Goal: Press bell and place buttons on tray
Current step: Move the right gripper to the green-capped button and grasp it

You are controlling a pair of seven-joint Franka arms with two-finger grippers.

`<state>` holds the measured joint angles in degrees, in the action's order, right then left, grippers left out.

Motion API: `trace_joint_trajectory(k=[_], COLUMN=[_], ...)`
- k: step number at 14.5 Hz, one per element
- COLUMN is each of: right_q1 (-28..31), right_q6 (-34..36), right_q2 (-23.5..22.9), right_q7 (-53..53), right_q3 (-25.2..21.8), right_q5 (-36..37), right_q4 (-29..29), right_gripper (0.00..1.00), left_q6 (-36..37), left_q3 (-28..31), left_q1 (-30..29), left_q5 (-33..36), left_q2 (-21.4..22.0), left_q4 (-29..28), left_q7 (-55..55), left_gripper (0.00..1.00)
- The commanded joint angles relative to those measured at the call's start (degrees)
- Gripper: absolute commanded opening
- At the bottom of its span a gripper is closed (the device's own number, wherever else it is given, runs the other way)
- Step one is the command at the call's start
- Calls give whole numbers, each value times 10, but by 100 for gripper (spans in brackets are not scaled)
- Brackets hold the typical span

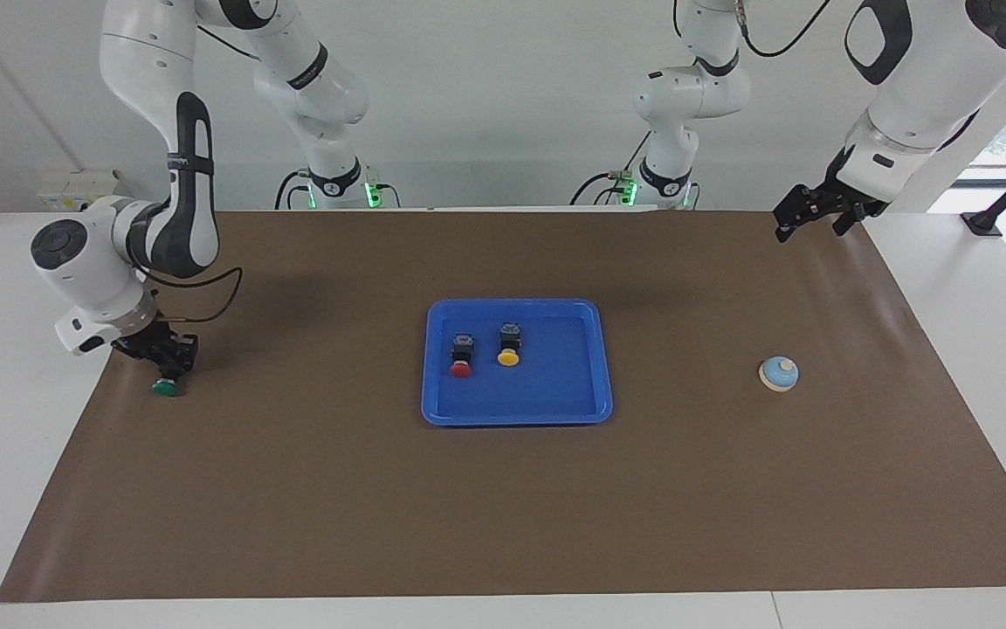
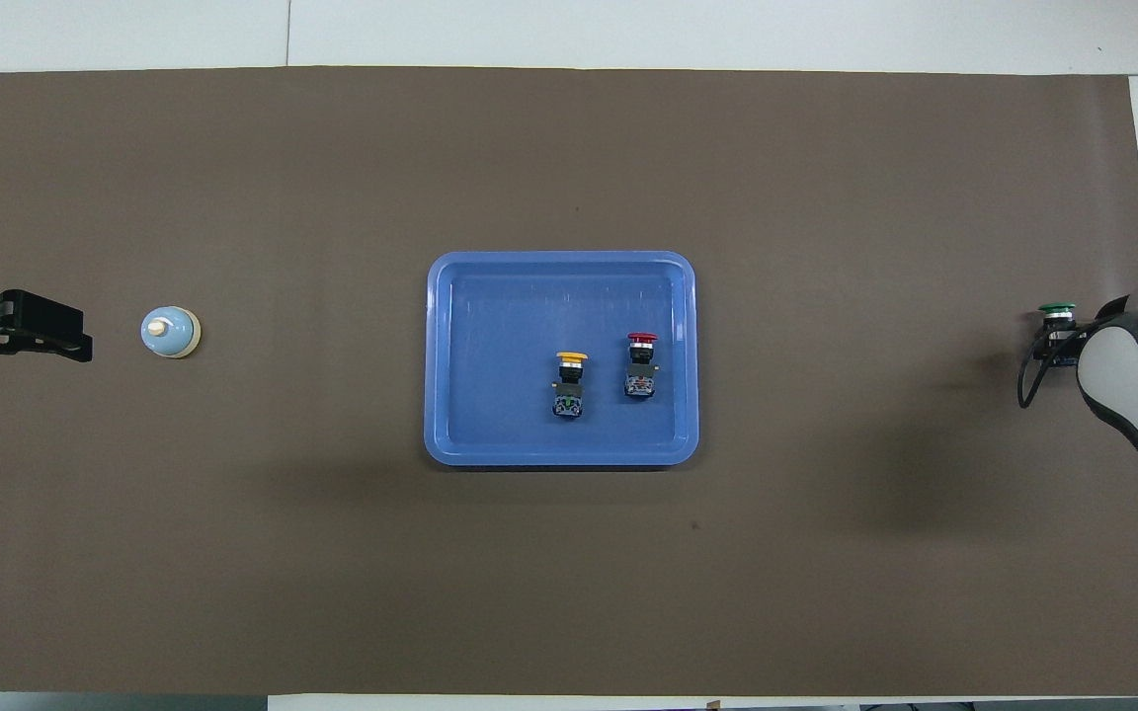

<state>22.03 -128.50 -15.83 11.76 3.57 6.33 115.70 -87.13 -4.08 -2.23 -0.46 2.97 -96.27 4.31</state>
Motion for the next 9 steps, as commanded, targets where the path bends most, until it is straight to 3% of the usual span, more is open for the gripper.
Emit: trace_joint_trajectory(k=[1, 6, 9], right_q1=[-56, -248, -374], right_q6=[104, 292, 286], right_q2=[19, 18, 17], right_q7=[-34, -252, -400], right_q3=[4, 5, 5], right_q5=[10, -31, -58], right_q4=[-59, -189, -200], right_gripper=[0, 0, 0], left_q6=[11, 11, 10], left_q3=[0, 0, 0], left_q1=[-3, -3, -3], left_q5=[-6, -6, -6], left_q2=[-1, -1, -1], left_q4=[9, 9, 9], left_q7=[2, 2, 2], left_gripper=[100, 100, 100])
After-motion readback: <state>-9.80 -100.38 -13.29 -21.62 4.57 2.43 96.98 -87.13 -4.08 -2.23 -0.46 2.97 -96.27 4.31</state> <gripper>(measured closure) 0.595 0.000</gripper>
